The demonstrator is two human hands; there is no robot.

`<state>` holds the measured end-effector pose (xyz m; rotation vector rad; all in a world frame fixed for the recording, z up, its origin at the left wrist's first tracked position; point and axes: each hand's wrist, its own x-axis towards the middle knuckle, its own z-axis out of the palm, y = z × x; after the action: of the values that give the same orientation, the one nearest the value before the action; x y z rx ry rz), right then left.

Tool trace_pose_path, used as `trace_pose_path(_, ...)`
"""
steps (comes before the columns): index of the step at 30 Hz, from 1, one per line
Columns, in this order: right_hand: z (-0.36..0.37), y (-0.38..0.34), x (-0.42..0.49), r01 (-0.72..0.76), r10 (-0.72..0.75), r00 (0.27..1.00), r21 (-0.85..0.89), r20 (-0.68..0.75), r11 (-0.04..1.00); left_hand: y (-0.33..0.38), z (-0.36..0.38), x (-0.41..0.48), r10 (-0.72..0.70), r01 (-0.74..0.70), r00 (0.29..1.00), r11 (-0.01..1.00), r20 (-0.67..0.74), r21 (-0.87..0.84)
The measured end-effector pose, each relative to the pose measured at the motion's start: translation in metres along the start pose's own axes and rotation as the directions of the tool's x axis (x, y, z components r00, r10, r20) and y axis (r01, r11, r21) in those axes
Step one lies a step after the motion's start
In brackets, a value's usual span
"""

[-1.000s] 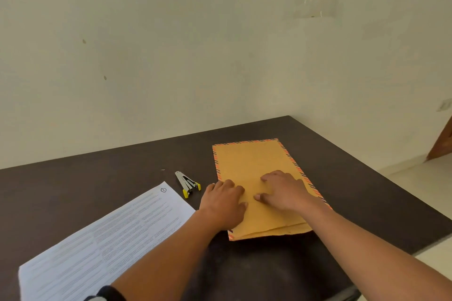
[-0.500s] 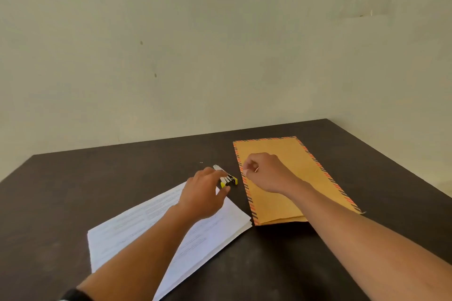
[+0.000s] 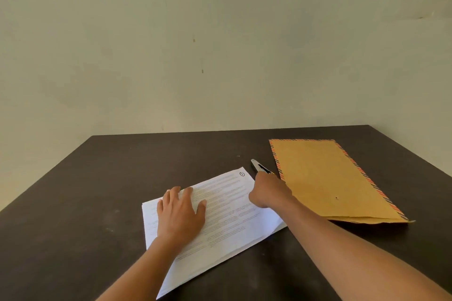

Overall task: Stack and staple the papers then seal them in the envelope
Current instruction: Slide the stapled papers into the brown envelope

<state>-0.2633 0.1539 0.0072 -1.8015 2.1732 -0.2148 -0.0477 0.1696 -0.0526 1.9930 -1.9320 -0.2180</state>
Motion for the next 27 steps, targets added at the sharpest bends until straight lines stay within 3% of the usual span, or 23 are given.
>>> trace_pose_path(10, -0.014, 0.019, 0.013, -0.036, -0.002, 0.99, 0.264, 0.142, 0.964, 0.002, 0.0, 0.003, -0.028, 0.028, 0.999, 0.999, -0.021, 0.033)
trace_pose_path(20, -0.029, 0.018, 0.008, 0.038, -0.137, 0.98, 0.54, 0.144, 0.841, 0.006, -0.012, 0.018, -0.003, 0.003, 1.0, 0.999, 0.02, 0.043)
trace_pose_path(27, -0.071, 0.029, 0.004, 0.011, -0.195, 0.934, 0.52, 0.301, 0.854, 0.025, -0.034, 0.04, 0.16, -0.147, 0.942, 0.987, 0.296, -0.065)
